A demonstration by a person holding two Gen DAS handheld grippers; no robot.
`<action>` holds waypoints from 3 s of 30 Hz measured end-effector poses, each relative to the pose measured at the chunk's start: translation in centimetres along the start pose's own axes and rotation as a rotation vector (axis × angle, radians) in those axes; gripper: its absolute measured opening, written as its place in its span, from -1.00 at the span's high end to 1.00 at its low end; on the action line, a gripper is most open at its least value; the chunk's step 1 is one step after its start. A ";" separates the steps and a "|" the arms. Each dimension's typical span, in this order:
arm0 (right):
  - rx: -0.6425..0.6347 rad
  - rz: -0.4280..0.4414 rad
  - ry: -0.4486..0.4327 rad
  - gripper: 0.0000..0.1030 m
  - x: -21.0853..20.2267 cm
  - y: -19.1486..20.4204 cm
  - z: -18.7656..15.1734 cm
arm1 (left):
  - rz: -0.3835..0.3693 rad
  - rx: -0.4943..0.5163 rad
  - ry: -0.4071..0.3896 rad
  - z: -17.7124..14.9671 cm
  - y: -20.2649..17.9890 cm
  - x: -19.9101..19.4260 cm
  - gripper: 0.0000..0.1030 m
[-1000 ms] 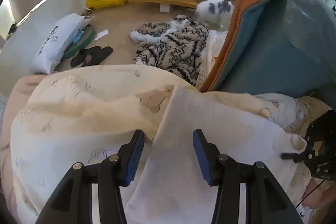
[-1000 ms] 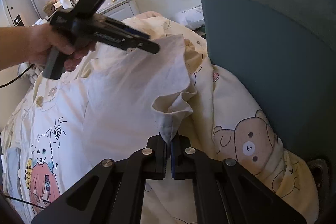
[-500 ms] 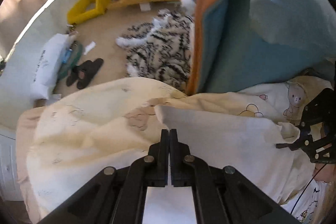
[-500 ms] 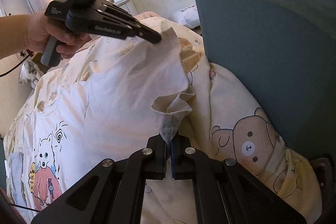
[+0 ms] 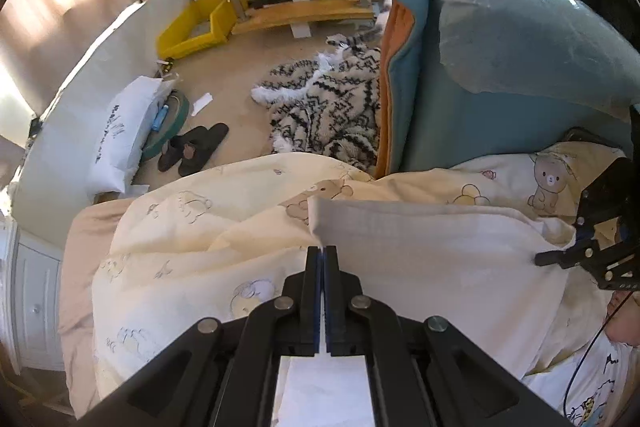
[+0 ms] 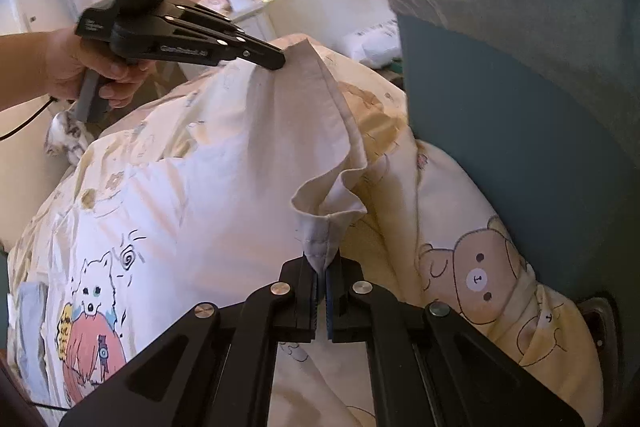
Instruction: Fold clothes
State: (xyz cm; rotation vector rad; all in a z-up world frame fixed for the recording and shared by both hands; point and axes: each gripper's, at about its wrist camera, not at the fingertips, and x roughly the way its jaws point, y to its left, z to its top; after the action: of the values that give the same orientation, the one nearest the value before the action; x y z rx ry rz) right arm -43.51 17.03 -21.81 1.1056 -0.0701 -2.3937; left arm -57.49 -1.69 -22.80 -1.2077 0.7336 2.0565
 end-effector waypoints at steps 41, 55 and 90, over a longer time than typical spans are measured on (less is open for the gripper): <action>-0.950 0.589 0.434 0.14 2.4 27.5 -16.7 | 0.222 -0.607 0.210 -36.9 -2.5 -9.7 0.96; -0.831 0.766 0.369 -0.23 -1.5 28.3 -8.3 | 0.295 -1.067 0.046 -52.6 -6.4 -20.8 -0.16; -0.686 0.549 0.392 -0.22 2.1 37.1 -0.1 | 0.847 -1.347 0.087 -65.9 1.1 -31.9 0.95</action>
State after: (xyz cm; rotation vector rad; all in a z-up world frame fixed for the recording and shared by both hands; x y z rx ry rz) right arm -29.09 -16.36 -14.15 1.0152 0.4816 -1.5004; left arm -10.69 -58.02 -22.04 -1.8240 -0.3786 3.4097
